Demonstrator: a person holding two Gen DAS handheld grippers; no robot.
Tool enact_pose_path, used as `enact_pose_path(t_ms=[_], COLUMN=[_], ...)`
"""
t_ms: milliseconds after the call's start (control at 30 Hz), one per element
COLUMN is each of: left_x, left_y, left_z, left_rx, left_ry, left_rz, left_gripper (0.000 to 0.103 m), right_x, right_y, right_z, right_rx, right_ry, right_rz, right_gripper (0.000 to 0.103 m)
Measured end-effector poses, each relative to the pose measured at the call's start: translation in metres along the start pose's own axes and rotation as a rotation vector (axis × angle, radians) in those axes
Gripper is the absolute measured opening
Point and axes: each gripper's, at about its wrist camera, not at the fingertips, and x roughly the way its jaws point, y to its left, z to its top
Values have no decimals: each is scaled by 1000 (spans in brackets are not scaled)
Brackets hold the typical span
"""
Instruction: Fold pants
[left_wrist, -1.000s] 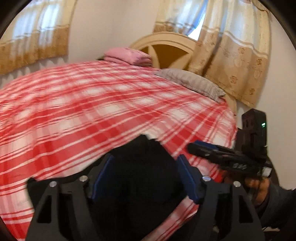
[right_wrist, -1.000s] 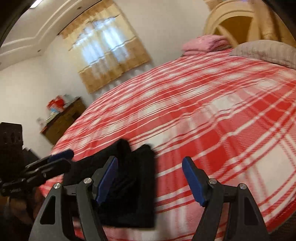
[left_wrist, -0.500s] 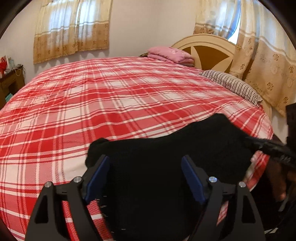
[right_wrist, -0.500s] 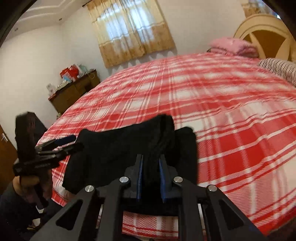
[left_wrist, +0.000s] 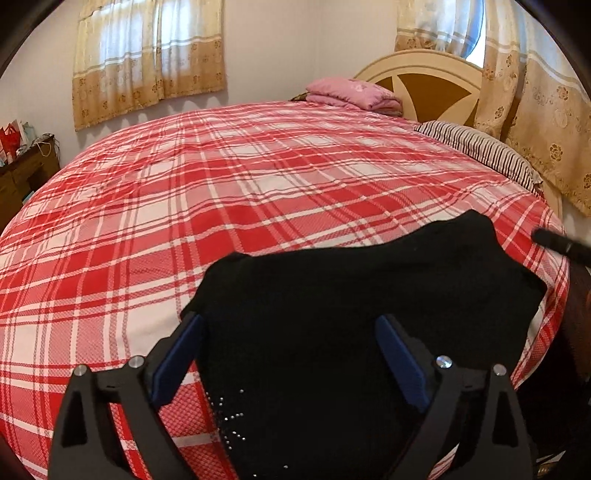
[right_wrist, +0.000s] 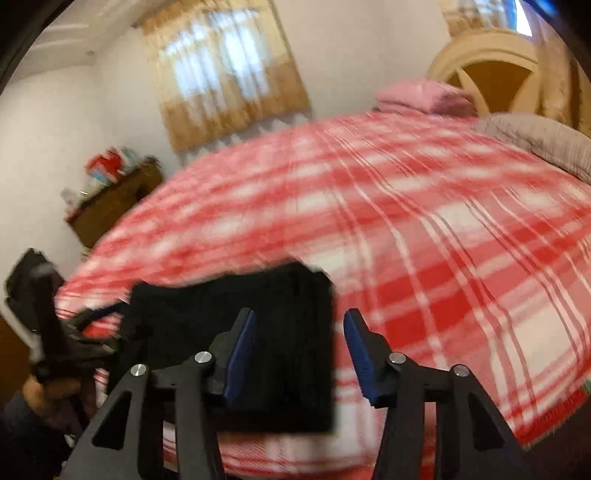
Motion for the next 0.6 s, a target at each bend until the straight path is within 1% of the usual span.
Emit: enact_pose_path(t_ms=[33,100,133,200,267,300,400,500,600], left_x=[1,1,1,1,2,3,5,7,1], left_y=[0,-1,-1,-1,-1,-1,-1,0,5], left_z=[0,0,0,1,1,1,-1,-2,-5], left_rx=[1,0,0,4,6,5,4,-5,-5], left_ry=[2,6,7,11,16,17,22,31,25], left_rz=[1,2,3,3,2,1,-2,0,2], left_gripper=[96,96,96,97,99,99,101,102,102], right_x=[5,23,32,54,75,79,75,70,52], right_y=[7,18,19,20,7,5,1,-3,-4], right_z=[4,10,10,8,-1,-1,-1,-4,-4], right_rx=[-9,-10,-7,17,63,69,71,102,94], right_ry=[-3,10,26,83,163,167,158,141,98], right_rz=[39,118,132,128,95,104,130,159,150], right_gripper=[59,59,59,59,59,60,59,59,60])
